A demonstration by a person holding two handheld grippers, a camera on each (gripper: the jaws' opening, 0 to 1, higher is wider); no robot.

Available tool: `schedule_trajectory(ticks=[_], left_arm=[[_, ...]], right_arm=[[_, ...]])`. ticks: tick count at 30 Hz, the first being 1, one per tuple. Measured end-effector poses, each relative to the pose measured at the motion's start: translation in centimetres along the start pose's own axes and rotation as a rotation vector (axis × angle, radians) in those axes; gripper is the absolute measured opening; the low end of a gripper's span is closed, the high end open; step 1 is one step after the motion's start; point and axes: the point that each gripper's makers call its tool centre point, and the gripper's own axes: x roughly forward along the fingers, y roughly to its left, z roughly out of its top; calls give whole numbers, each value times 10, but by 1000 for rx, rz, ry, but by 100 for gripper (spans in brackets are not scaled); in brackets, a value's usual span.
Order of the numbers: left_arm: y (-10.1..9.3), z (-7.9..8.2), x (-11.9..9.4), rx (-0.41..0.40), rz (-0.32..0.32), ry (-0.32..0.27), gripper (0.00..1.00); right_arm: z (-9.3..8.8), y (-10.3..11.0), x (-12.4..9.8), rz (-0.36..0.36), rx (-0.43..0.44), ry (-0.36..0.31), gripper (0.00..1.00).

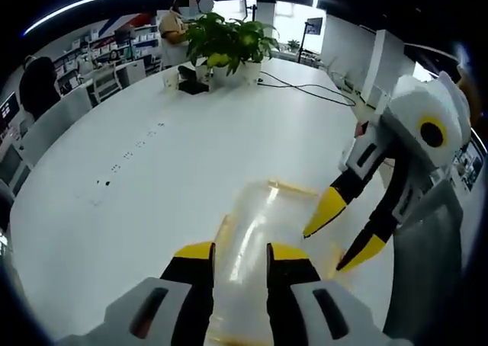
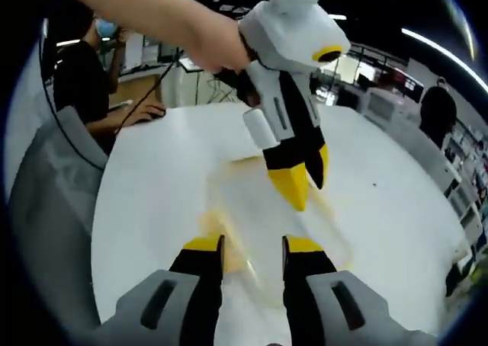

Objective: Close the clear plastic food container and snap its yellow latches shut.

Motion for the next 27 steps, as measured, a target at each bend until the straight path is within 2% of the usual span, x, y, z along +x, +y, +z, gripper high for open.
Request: schedule_trajectory(ticks=[4,7,14,23,27], left_arm=[[2,0,1,14,-5,13,20],[3,0,2,23,-12,25,20],[3,-2,5,48,-37,55,20],[3,1,11,59,-55,71,21],[5,2,13,51,-75,78,21]], right_arm=[[-3,3,2,-11,-72,18,27],[-5,4,4,-34,-170,37,27],[-3,9,6,-61,-297,40,25],[-6,11,11,-63,-378,59,25],[-6,10,11,-61,-385,61,26]])
